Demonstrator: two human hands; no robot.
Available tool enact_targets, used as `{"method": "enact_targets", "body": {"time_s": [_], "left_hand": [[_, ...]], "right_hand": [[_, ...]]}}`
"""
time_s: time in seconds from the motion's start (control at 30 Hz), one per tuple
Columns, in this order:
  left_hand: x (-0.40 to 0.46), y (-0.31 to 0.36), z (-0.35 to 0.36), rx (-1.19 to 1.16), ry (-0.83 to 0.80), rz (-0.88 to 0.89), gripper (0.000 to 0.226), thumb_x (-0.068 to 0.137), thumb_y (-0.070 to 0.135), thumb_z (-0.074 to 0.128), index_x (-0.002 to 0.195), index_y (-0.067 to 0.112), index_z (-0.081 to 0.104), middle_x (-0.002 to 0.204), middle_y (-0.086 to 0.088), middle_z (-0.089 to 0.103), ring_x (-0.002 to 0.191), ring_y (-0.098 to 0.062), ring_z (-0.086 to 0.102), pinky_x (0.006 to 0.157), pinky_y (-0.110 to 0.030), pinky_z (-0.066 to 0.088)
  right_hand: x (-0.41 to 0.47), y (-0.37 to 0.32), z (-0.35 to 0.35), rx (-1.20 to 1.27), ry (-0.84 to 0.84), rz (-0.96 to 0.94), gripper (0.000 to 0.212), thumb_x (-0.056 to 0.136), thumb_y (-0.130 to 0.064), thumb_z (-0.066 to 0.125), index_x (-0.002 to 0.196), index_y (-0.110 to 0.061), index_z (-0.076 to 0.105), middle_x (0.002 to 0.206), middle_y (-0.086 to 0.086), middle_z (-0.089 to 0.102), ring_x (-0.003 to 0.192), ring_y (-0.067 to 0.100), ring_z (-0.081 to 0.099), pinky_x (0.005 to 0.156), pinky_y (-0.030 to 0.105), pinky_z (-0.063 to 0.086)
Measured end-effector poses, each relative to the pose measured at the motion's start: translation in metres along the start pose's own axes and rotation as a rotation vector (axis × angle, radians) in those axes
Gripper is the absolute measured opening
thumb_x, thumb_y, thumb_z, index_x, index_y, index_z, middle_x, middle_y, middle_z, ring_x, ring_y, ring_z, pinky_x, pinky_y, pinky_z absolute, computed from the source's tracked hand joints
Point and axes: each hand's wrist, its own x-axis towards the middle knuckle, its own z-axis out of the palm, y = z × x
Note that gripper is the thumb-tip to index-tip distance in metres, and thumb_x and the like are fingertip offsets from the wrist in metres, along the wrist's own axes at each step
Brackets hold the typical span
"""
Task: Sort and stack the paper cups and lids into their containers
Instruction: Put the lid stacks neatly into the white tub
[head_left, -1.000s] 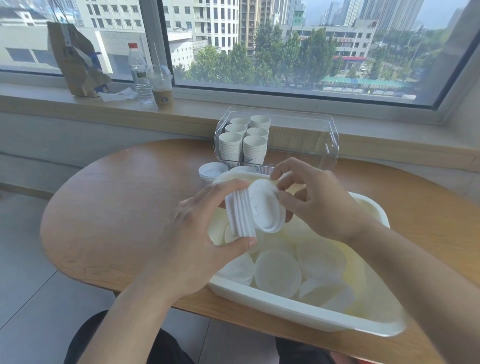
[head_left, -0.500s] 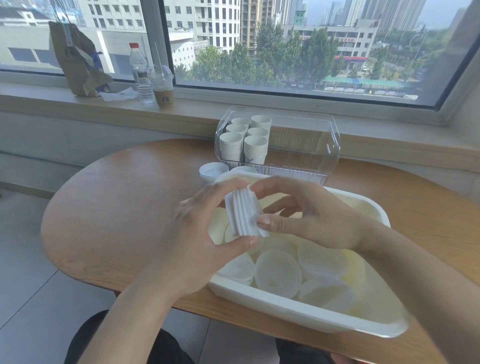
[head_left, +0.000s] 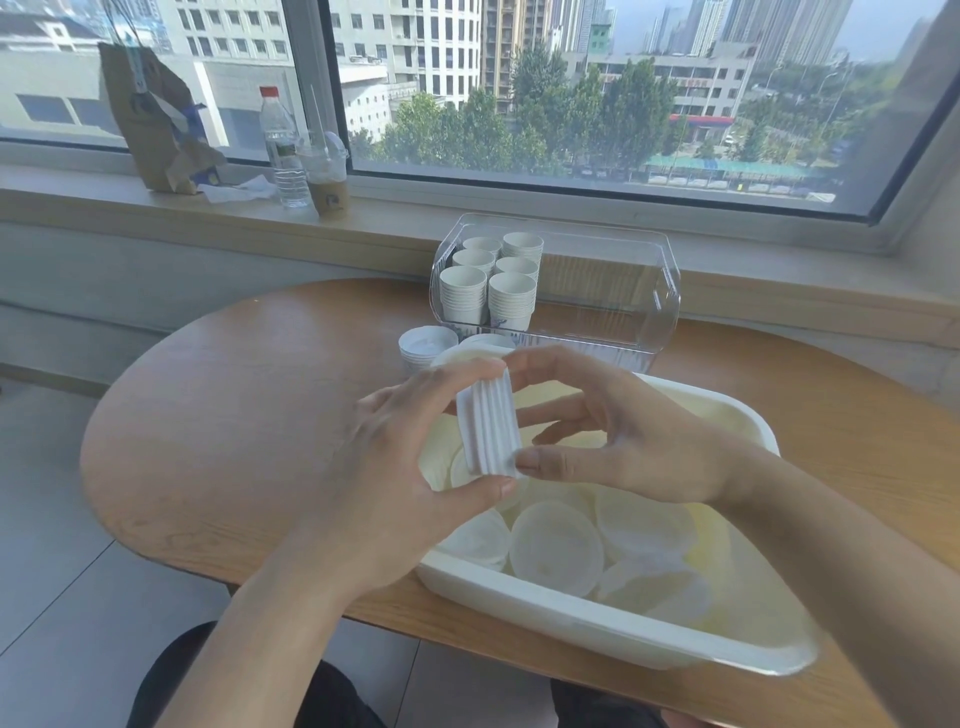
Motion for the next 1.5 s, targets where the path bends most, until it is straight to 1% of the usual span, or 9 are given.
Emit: {"method": "enact_targets", "body": {"time_s": [0.2,0.4,0.47,0.67,0.87,1.0,1.2,1.3,1.5], "left_hand": [[0.001,0.002,0.0,0.027,-0.012,0.015,0.078,0.071,0.071,0.075,0.138,0.076,0.035,0.139,0.056,0.036,0.138,-0.01,0.041,0.105,-0.039,0.034],[0.002,0.002,-0.001,0.008,0.019,0.008,0.077,0.074,0.068,0.076,0.142,0.068,0.039,0.144,0.042,0.045,0.139,-0.018,0.046,0.111,-0.055,0.042],[0.001,0.0,0.0,-0.008,0.034,-0.003,0.077,0.076,0.062,0.08,0.142,0.067,0.04,0.143,0.041,0.046,0.137,-0.019,0.048,0.109,-0.056,0.044],[0.001,-0.002,0.003,-0.002,0.037,0.012,0.075,0.073,0.063,0.074,0.141,0.067,0.04,0.142,0.041,0.047,0.133,-0.016,0.051,0.109,-0.055,0.045],[-0.001,-0.003,0.002,-0.023,0.039,0.007,0.079,0.079,0.048,0.089,0.141,0.065,0.043,0.141,0.042,0.047,0.13,-0.012,0.053,0.107,-0.053,0.047],[0.0,-0.002,0.001,-0.017,0.027,0.014,0.076,0.076,0.055,0.08,0.14,0.067,0.042,0.142,0.043,0.045,0.132,-0.012,0.052,0.107,-0.053,0.047],[-0.001,-0.003,0.002,-0.027,0.031,0.026,0.075,0.076,0.06,0.075,0.142,0.068,0.04,0.143,0.043,0.045,0.132,-0.013,0.052,0.107,-0.054,0.047],[0.0,-0.001,0.002,-0.044,0.033,0.039,0.078,0.076,0.061,0.072,0.145,0.068,0.037,0.147,0.04,0.045,0.138,-0.011,0.05,0.111,-0.054,0.044],[0.001,-0.001,0.001,-0.035,0.033,0.046,0.074,0.075,0.066,0.069,0.143,0.071,0.039,0.148,0.042,0.043,0.141,-0.009,0.047,0.114,-0.052,0.043]], "right_hand": [[0.001,0.003,0.0,-0.009,0.01,-0.016,0.06,0.086,-0.03,0.086,0.138,-0.033,0.057,0.135,-0.007,0.064,0.114,0.02,0.074,0.096,0.048,0.06],[0.001,0.005,0.001,-0.152,0.029,0.038,0.064,0.086,-0.055,0.075,0.144,-0.039,0.053,0.127,-0.012,0.067,0.109,0.01,0.072,0.093,0.031,0.059],[0.002,0.007,0.001,-0.274,0.028,0.084,0.055,0.092,-0.061,0.067,0.141,-0.037,0.057,0.118,-0.016,0.07,0.105,0.005,0.069,0.088,0.025,0.056],[0.003,0.021,0.001,-0.682,-0.202,0.2,0.014,0.1,-0.036,0.065,0.111,-0.036,0.075,0.093,-0.027,0.07,0.086,-0.016,0.058,0.076,0.003,0.037],[0.002,0.025,0.004,-0.735,-0.359,0.312,0.018,0.102,-0.039,0.063,0.112,-0.044,0.077,0.11,-0.022,0.074,0.101,-0.001,0.057,0.087,0.017,0.042],[0.004,0.021,0.006,-0.796,-0.406,0.344,0.021,0.102,-0.038,0.062,0.118,-0.04,0.076,0.117,-0.018,0.074,0.113,0.008,0.06,0.1,0.029,0.046],[0.004,0.017,0.002,-0.789,-0.193,0.254,0.008,0.092,-0.028,0.074,0.095,-0.035,0.076,0.094,-0.019,0.073,0.093,0.0,0.058,0.092,0.023,0.043],[0.006,0.015,-0.002,-0.734,-0.06,0.182,0.021,0.09,-0.015,0.072,0.083,-0.035,0.073,0.087,-0.018,0.072,0.087,0.003,0.063,0.079,0.015,0.044],[0.006,0.013,-0.009,-0.464,0.239,0.063,0.025,0.091,-0.004,0.073,0.084,-0.027,0.08,0.09,-0.019,0.073,0.084,0.0,0.067,0.076,0.01,0.046]]}}
